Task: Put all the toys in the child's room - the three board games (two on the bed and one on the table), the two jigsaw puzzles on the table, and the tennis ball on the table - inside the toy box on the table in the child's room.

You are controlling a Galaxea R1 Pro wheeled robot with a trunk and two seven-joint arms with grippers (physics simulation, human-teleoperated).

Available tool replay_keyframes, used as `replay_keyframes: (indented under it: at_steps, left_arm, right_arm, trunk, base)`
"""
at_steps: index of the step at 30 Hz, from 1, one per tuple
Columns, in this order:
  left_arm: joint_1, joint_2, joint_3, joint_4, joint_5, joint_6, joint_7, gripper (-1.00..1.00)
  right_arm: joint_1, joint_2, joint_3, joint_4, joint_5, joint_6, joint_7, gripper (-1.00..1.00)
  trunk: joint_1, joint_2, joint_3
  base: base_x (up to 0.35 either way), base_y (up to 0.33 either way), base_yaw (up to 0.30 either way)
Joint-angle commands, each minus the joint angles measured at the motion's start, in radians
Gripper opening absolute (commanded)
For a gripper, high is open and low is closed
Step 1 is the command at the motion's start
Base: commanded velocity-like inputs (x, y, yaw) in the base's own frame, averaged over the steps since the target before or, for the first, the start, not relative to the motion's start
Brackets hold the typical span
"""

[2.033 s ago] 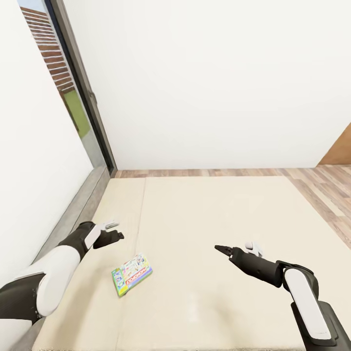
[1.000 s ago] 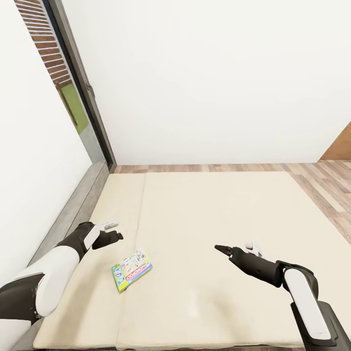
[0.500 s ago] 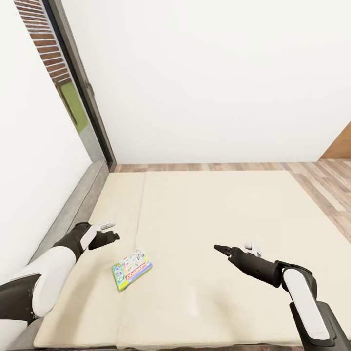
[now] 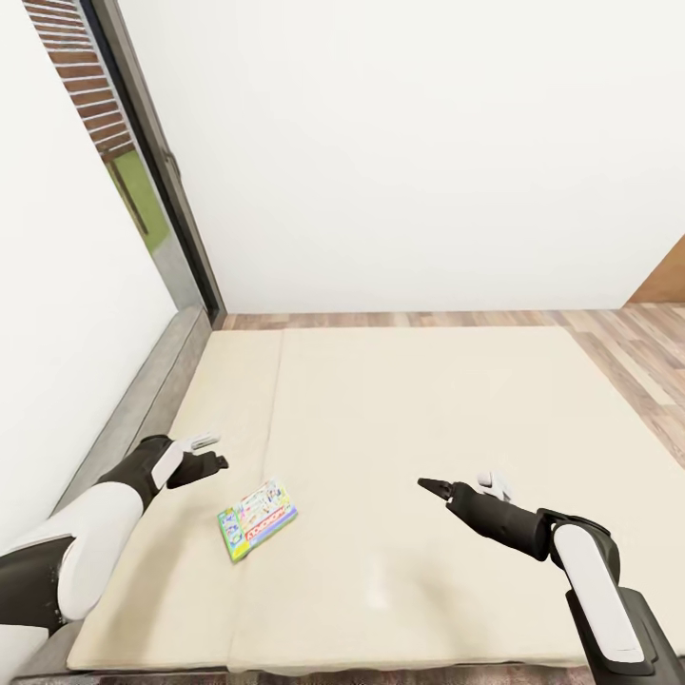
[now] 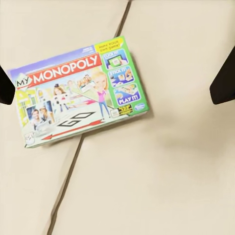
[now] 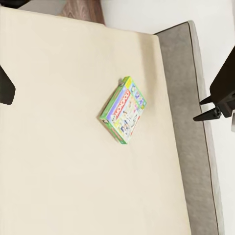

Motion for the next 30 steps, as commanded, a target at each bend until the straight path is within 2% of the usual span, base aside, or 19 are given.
replay_keyframes:
  at_steps: [1, 9, 17, 18, 21, 26, 30]
  left_arm:
    - [0.000, 0.002, 0.002, -0.001, 0.007, 0.005, 0.001, 1.00]
    - [-0.001, 0.007, 0.004, -0.001, 0.008, 0.004, 0.002, 1.00]
    - [-0.001, 0.012, 0.026, -0.002, 0.017, 0.002, -0.003, 1.00]
    - [-0.001, 0.015, 0.035, -0.003, 0.020, 0.002, -0.005, 1.00]
    - [-0.001, 0.034, 0.101, -0.005, 0.050, 0.001, -0.010, 1.00]
    - [-0.001, 0.047, 0.207, -0.005, 0.094, 0.002, -0.009, 1.00]
    - [-0.001, 0.050, 0.260, -0.006, 0.111, 0.001, -0.007, 1.00]
  right_arm:
    - [-0.001, 0.001, -0.001, -0.001, -0.004, 0.005, -0.003, 1.00]
    - [-0.001, 0.004, -0.001, -0.001, -0.003, 0.003, -0.003, 1.00]
    - [-0.001, 0.004, -0.001, -0.001, -0.002, 0.003, -0.003, 1.00]
    - [-0.001, 0.004, -0.001, -0.001, -0.002, 0.003, -0.003, 1.00]
    - [-0.001, 0.004, -0.001, -0.001, -0.001, 0.003, -0.003, 1.00]
    - [-0.001, 0.005, -0.001, -0.001, -0.001, 0.003, -0.003, 1.00]
    - [-0.001, 0.005, -0.001, -0.001, -0.001, 0.003, -0.003, 1.00]
  trunk:
    - [0.000, -0.001, -0.003]
    - [0.000, -0.001, -0.016]
    - [0.000, -0.001, -0.029]
    - [0.000, -0.001, -0.030]
    - [0.000, -0.001, -0.035]
    - [0.000, -0.001, -0.043]
    - [0.000, -0.001, -0.050]
  base:
    - [0.000, 0.000, 0.000]
    - [0.000, 0.000, 0.000]
    - [0.000, 0.000, 0.000]
    - [0.000, 0.000, 0.000]
    - [0.000, 0.000, 0.000]
    - [0.000, 0.000, 0.000]
    - [0.000, 0.000, 0.000]
